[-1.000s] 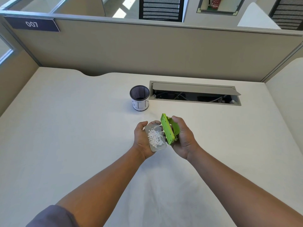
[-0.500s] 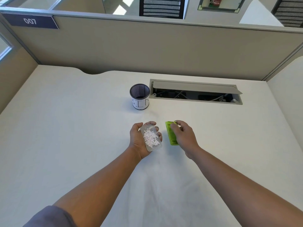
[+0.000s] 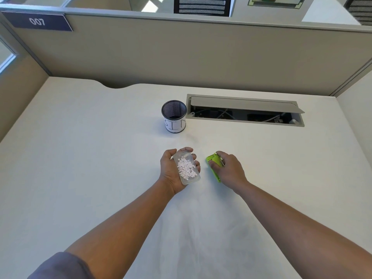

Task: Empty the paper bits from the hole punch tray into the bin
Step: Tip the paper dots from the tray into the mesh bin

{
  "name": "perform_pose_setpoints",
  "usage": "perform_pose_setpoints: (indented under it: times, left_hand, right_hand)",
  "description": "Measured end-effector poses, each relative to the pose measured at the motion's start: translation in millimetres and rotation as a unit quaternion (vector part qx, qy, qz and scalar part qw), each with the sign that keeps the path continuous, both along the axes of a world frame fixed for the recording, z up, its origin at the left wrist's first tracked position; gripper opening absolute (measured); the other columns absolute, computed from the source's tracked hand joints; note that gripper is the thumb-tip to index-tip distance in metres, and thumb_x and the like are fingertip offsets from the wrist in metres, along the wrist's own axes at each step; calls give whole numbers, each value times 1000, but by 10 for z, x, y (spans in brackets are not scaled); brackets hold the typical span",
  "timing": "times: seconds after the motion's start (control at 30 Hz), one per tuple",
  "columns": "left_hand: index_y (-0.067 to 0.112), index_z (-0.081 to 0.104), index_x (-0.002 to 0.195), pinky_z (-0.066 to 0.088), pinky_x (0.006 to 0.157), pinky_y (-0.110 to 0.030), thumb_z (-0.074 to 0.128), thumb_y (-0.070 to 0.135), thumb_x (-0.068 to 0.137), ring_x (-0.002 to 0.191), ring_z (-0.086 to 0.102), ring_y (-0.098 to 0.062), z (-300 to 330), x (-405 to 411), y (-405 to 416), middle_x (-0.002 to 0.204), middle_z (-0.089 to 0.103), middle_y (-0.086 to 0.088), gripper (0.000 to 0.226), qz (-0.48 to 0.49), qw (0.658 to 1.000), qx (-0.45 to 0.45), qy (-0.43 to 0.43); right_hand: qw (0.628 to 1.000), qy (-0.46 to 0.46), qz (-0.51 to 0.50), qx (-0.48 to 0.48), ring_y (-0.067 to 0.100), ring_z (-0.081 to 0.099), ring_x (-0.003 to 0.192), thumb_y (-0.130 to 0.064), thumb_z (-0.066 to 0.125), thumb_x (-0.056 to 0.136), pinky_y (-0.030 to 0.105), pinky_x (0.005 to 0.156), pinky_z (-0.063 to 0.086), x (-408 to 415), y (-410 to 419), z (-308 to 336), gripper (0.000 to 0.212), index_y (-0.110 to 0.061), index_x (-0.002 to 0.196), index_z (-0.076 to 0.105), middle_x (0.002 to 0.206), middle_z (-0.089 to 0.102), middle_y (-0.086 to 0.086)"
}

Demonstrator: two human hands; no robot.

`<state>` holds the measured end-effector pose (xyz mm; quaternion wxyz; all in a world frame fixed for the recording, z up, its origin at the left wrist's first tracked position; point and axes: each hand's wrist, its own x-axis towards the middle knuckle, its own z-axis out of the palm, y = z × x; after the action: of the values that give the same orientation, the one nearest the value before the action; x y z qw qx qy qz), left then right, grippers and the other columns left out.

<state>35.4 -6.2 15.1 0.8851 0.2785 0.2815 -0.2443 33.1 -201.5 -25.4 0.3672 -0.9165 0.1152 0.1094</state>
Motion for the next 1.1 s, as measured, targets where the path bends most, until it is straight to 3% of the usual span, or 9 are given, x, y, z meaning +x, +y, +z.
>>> perform_pose_setpoints:
  times: [0.17, 0.47, 0.63, 0.73, 0.8, 0.93, 1.1]
  left_hand:
    - [7, 67, 86, 46, 64, -29, 40, 38, 86, 66, 50, -26, 8, 11, 0, 78, 53, -12, 41, 0, 1000, -4, -1]
    - [6, 68, 86, 48, 65, -30, 41, 38, 86, 67, 50, -28, 32, 49, 23, 79, 54, -12, 42, -1, 1000, -6, -6]
    - [5, 69, 86, 51, 65, -30, 42, 38, 85, 66, 53, -28, 60, 68, 18, 78, 55, -13, 42, -6, 1000, -8, -14]
    - [5, 70, 87, 49, 66, -30, 43, 38, 86, 66, 53, -28, 90, 78, 11, 78, 57, -13, 42, -1, 1000, -1, -19]
    - [6, 69, 87, 48, 67, -30, 46, 37, 82, 64, 54, -28, 124, 87, 0, 78, 58, -13, 39, 8, 999, 9, -30]
    - [7, 68, 88, 49, 68, -33, 44, 36, 84, 63, 59, -29, 193, 120, -30, 77, 63, -13, 38, 44, 997, 38, -43]
    - [7, 66, 89, 54, 65, -34, 44, 32, 83, 60, 62, -30, 274, 174, -48, 74, 64, -14, 34, 90, 993, 53, -53]
  right_hand:
    - [999, 4, 26, -37, 32, 58, 106, -56, 60, 91, 35, 78, 42, 7, -11, -69, 53, -28, 136, 56, 114, 58, 10]
    - [998, 0, 46, -52, 32, 58, 106, -60, 59, 89, 38, 80, 48, -14, -6, -64, 53, -30, 133, 56, 109, 56, 7]
    - [996, 3, 40, -83, 31, 50, 119, -70, 60, 83, 42, 93, 47, -75, 4, -21, 72, -32, 143, 49, 128, 51, 4]
    - [992, -48, 17, -120, 31, 48, 120, -66, 55, 86, 45, 98, 40, -103, 46, 85, 64, -28, 138, 55, 131, 52, 1]
    - [992, -113, -1, -58, 27, 52, 112, -60, 53, 86, 45, 96, 43, -126, 120, 195, 55, -25, 127, 63, 118, 60, 0]
    - [973, -154, 24, 167, 11, 54, 70, -45, 63, 84, 33, 68, 50, -215, 337, 455, 26, -28, 103, 64, 76, 60, -6]
    - [945, -100, 16, 310, 9, 48, 60, -32, 71, 80, 22, 57, 45, -305, 556, 630, 28, -24, 103, 59, 66, 56, -6]
